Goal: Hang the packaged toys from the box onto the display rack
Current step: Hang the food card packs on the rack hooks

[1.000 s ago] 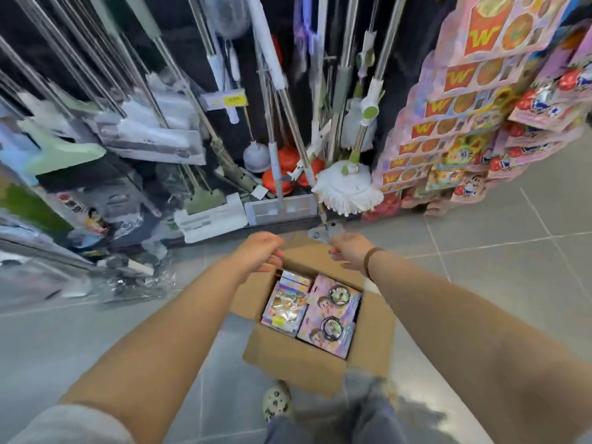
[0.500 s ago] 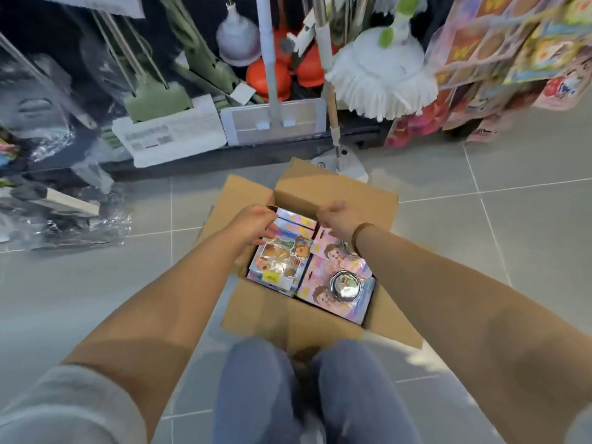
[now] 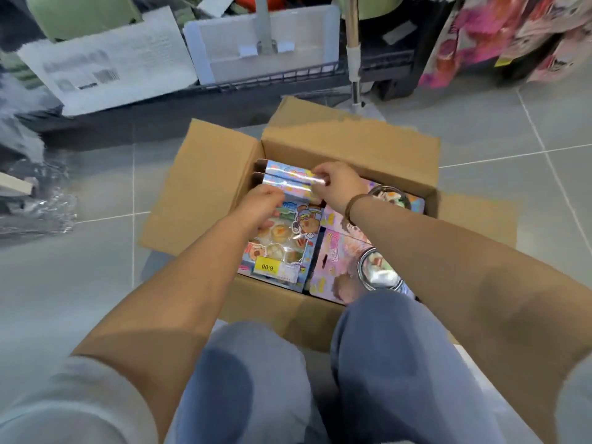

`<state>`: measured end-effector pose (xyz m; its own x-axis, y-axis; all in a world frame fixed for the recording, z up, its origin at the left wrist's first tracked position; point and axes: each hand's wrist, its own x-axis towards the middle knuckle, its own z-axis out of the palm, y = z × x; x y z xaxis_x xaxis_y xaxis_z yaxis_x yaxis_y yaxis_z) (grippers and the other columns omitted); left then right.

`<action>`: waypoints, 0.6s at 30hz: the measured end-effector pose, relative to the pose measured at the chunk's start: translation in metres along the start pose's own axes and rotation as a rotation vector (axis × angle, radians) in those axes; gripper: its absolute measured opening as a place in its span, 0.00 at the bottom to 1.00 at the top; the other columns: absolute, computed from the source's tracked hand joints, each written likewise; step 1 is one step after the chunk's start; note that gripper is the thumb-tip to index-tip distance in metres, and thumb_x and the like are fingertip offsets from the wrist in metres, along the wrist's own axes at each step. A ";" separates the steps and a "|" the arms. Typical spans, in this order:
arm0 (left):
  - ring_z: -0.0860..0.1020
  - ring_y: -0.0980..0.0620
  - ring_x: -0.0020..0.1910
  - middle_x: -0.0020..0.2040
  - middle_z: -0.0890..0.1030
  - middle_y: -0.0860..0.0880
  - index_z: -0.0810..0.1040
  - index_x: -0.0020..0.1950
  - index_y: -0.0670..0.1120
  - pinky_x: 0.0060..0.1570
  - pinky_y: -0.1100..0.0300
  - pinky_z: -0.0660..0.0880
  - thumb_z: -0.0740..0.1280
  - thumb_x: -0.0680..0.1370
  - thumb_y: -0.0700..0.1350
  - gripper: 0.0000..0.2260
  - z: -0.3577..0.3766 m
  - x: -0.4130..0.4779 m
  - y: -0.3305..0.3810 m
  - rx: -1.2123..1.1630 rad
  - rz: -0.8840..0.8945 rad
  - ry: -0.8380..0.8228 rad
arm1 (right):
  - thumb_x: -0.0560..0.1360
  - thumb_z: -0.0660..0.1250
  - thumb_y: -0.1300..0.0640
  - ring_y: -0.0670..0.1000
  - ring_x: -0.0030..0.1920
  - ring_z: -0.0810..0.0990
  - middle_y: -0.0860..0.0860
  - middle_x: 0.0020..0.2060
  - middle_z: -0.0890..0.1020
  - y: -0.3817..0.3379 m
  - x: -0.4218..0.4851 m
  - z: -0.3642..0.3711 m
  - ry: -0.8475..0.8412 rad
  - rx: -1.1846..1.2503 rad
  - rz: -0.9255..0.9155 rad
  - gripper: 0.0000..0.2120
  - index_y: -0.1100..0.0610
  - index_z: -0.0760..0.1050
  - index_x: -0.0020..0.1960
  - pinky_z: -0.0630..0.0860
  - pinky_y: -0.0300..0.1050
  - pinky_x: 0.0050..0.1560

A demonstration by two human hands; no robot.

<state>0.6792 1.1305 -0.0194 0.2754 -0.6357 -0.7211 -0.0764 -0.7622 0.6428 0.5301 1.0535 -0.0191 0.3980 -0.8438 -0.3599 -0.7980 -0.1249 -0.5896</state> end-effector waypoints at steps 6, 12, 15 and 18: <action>0.77 0.50 0.45 0.48 0.77 0.48 0.72 0.55 0.47 0.50 0.54 0.74 0.62 0.79 0.47 0.07 -0.004 0.016 -0.012 -0.022 -0.033 -0.031 | 0.74 0.62 0.65 0.58 0.67 0.65 0.55 0.64 0.71 -0.006 0.022 0.015 0.065 -0.298 -0.060 0.25 0.54 0.68 0.70 0.70 0.50 0.63; 0.78 0.50 0.44 0.49 0.78 0.46 0.75 0.51 0.45 0.53 0.52 0.75 0.61 0.79 0.44 0.05 -0.005 0.019 -0.015 -0.034 0.001 -0.002 | 0.76 0.63 0.57 0.59 0.60 0.72 0.55 0.58 0.78 -0.012 0.038 0.021 0.063 -0.510 0.004 0.14 0.55 0.74 0.61 0.72 0.49 0.55; 0.77 0.52 0.39 0.43 0.78 0.47 0.72 0.41 0.48 0.46 0.56 0.74 0.60 0.79 0.43 0.07 -0.012 0.013 -0.011 -0.010 0.060 0.040 | 0.77 0.63 0.54 0.59 0.60 0.75 0.57 0.59 0.78 -0.020 0.029 0.010 0.113 -0.273 -0.022 0.16 0.57 0.72 0.64 0.73 0.50 0.56; 0.76 0.54 0.36 0.39 0.76 0.48 0.71 0.45 0.46 0.39 0.60 0.73 0.60 0.80 0.44 0.05 -0.021 0.002 0.004 -0.073 0.103 0.098 | 0.77 0.64 0.52 0.57 0.56 0.77 0.56 0.55 0.79 -0.038 0.017 -0.018 0.176 0.062 -0.067 0.15 0.58 0.73 0.61 0.74 0.51 0.55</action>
<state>0.6998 1.1287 -0.0125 0.3617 -0.6928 -0.6239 -0.0399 -0.6801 0.7320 0.5594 1.0346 0.0101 0.3595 -0.9136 -0.1900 -0.7407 -0.1556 -0.6535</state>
